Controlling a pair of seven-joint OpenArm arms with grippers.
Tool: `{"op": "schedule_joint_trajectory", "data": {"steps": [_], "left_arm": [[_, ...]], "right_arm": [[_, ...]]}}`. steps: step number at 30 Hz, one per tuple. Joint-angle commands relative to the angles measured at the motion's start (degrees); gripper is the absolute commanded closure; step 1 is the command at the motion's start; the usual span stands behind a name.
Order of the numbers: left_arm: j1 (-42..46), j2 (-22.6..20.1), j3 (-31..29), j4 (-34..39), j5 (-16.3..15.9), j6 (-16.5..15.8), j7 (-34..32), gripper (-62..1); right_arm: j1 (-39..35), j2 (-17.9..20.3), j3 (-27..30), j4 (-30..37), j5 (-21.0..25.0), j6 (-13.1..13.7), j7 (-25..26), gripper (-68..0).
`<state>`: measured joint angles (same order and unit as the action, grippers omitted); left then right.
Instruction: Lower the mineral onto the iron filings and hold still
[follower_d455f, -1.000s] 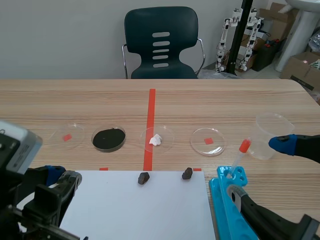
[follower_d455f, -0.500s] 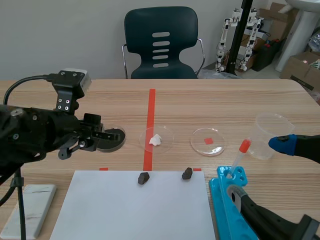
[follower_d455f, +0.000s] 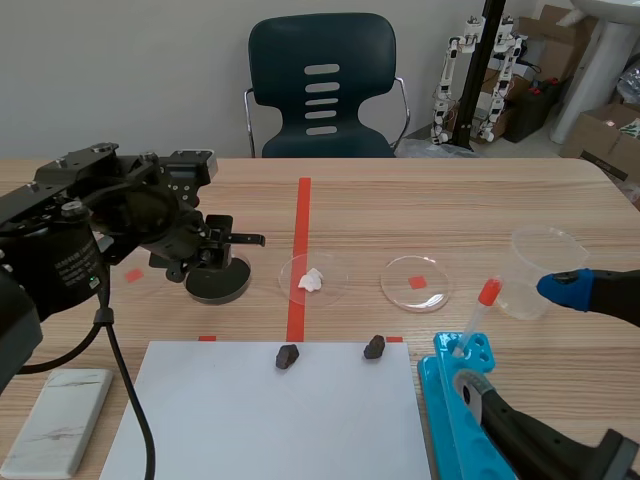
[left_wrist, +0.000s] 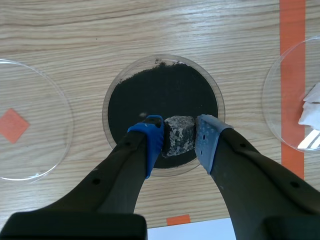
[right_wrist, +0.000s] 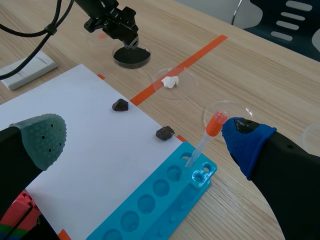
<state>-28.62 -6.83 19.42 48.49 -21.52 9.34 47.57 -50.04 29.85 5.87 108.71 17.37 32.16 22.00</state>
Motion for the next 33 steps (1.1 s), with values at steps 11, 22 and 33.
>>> {"op": "schedule_joint_trajectory", "data": {"steps": [11,22,33], "left_arm": [[-4.7,1.2,-0.2,-7.6,-0.1,-0.3,-2.2,-10.0],[-4.8,2.2,-0.2,-12.3,-0.2,-2.3,-5.4,-10.0],[-4.8,2.5,-0.2,-14.0,0.1,-2.7,-6.5,-10.0]], "right_arm": [[0.5,0.0,0.0,0.9,0.8,0.0,0.9,-67.9],[0.5,0.0,0.0,0.9,0.8,0.0,0.9,-67.9],[0.5,0.0,0.0,0.9,0.8,0.0,0.9,-67.9]]}}
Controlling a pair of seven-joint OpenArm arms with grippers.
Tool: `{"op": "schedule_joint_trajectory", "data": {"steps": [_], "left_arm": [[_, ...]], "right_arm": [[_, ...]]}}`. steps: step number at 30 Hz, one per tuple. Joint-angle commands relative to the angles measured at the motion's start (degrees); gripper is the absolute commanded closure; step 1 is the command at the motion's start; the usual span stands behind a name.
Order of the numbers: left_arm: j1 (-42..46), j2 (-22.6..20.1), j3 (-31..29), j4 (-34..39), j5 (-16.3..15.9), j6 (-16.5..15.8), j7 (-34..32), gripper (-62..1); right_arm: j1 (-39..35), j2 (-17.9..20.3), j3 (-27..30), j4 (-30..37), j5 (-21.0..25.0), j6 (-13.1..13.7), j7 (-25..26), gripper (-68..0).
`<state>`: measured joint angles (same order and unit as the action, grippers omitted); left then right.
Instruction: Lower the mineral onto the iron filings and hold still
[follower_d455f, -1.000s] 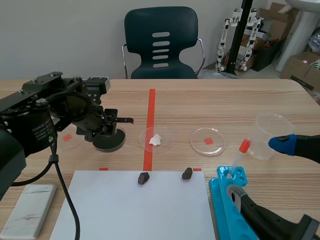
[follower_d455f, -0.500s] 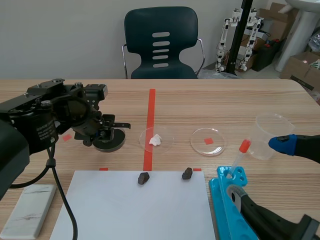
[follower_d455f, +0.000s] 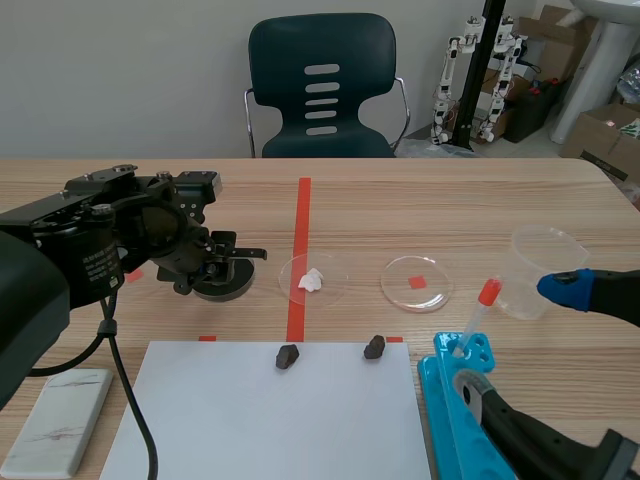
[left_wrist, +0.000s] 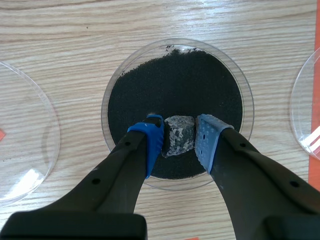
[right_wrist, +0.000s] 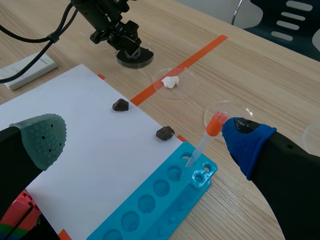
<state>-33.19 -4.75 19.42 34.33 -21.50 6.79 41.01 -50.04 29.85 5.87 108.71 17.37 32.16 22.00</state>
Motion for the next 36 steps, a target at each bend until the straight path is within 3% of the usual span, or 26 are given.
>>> {"op": "schedule_joint_trajectory", "data": {"steps": [1,28,32,36], "left_arm": [[-0.2,0.4,-0.2,0.1,0.0,-0.2,0.1,-10.0],[-0.2,-0.2,-0.2,0.2,-0.3,-0.2,-0.1,-10.0],[0.0,-0.4,-0.2,1.1,-1.3,-0.7,-1.0,-10.0],[0.8,-1.5,-0.2,4.0,-5.0,-1.9,-1.7,-10.0]], "right_arm": [[0.5,0.0,0.0,0.9,0.8,0.0,0.9,-67.9],[0.5,0.0,0.0,0.9,0.8,0.0,0.9,-67.9],[0.5,0.0,0.0,0.9,0.8,0.0,0.9,-67.9],[0.5,0.0,0.0,0.9,0.8,0.0,0.9,-67.9]]}}
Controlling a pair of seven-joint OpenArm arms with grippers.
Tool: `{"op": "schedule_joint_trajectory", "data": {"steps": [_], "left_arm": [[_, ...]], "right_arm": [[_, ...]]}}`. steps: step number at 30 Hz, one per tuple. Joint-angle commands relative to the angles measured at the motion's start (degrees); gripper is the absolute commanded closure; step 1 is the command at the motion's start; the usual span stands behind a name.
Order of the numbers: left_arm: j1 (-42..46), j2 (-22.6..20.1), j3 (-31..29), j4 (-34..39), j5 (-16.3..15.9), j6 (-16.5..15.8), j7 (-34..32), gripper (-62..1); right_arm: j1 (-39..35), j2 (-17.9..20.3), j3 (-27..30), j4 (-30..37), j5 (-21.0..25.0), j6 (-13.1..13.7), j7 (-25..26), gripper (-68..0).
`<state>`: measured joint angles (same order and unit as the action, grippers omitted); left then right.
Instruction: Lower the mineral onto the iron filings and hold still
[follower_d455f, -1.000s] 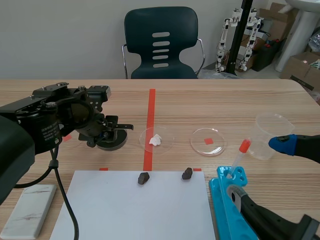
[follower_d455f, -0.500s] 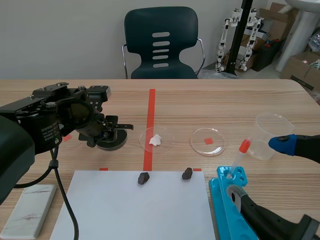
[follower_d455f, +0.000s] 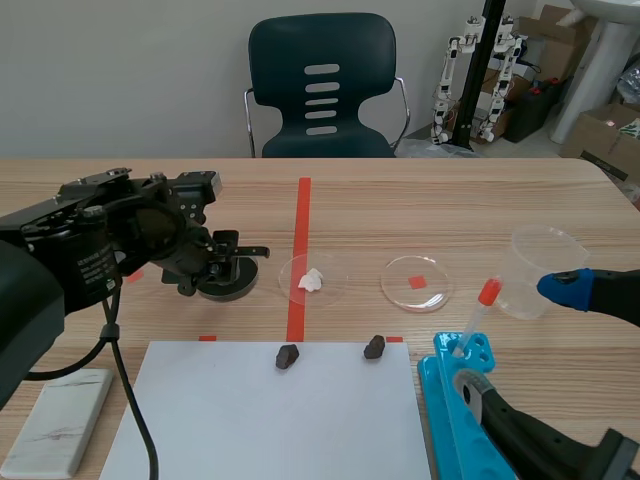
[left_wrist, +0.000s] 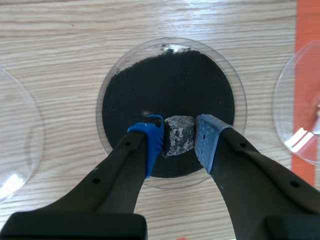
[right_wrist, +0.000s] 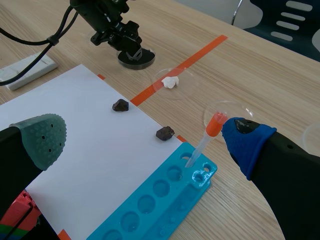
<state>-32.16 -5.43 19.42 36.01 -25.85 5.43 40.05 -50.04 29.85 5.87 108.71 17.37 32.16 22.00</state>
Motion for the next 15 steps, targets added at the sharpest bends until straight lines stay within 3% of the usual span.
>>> {"op": "schedule_joint_trajectory", "data": {"steps": [1,8,15], "left_arm": [[0.2,-1.3,-0.2,3.6,-1.5,-0.7,-1.1,-10.0],[7.8,-6.4,0.5,17.0,-2.5,-0.7,-8.0,-10.0],[21.1,-17.6,2.5,37.7,-3.7,-0.9,-18.7,-10.0]], "right_arm": [[0.5,0.0,0.0,0.9,0.8,0.0,0.9,-67.9],[0.5,0.0,0.0,0.9,0.8,0.0,0.9,-67.9],[0.5,0.0,0.0,0.9,0.8,0.0,0.9,-67.9]]}}
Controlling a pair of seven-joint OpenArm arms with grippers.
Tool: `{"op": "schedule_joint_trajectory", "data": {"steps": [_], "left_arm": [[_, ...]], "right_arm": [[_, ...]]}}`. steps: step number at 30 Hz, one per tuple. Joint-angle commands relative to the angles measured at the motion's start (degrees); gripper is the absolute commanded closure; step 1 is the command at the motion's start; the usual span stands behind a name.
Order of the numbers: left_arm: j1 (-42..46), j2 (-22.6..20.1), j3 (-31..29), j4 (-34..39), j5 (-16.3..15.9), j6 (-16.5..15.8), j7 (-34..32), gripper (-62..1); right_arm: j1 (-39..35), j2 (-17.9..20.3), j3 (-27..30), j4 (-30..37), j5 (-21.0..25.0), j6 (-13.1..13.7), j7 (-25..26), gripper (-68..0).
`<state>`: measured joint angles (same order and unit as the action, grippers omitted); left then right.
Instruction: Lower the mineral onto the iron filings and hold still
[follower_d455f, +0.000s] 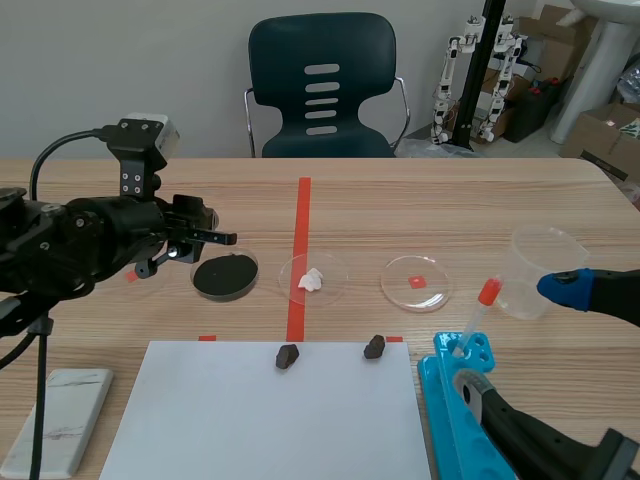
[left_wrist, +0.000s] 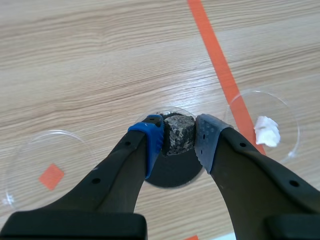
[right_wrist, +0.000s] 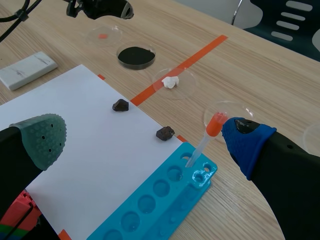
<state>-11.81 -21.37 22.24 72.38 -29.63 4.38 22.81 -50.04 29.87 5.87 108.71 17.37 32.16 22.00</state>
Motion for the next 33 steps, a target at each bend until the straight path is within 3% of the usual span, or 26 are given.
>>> {"op": "schedule_joint_trajectory", "data": {"steps": [1,8,13,17,26,30,33], "left_arm": [[2.8,-3.4,-0.3,4.1,0.0,0.1,-2.7,-10.0],[20.3,-17.2,-0.3,21.7,0.7,0.1,-15.5,-10.0],[33.1,-22.4,-1.2,28.6,0.7,0.2,-27.7,-10.0],[41.6,-23.6,-2.6,30.7,2.7,0.1,-35.1,-10.0],[55.7,-23.0,-7.2,32.9,16.4,0.2,-43.6,-10.0],[59.7,-21.0,-10.1,33.0,18.8,0.2,-46.2,-10.0],[61.3,-19.3,-12.0,33.0,18.8,0.3,-46.6,-10.0]], "right_arm": [[0.5,0.0,0.0,0.9,0.8,0.0,0.9,-67.9],[0.5,0.0,0.0,0.9,0.8,0.0,0.9,-67.9],[0.5,0.0,0.0,0.9,0.8,0.0,0.9,-67.9],[0.5,0.0,0.0,0.9,0.8,0.0,0.9,-67.9],[0.5,0.0,0.0,0.9,0.8,0.0,0.9,-67.9],[0.5,0.0,0.0,0.9,0.8,0.0,0.9,-67.9],[0.5,0.0,0.0,0.9,0.8,0.0,0.9,-67.9]]}}
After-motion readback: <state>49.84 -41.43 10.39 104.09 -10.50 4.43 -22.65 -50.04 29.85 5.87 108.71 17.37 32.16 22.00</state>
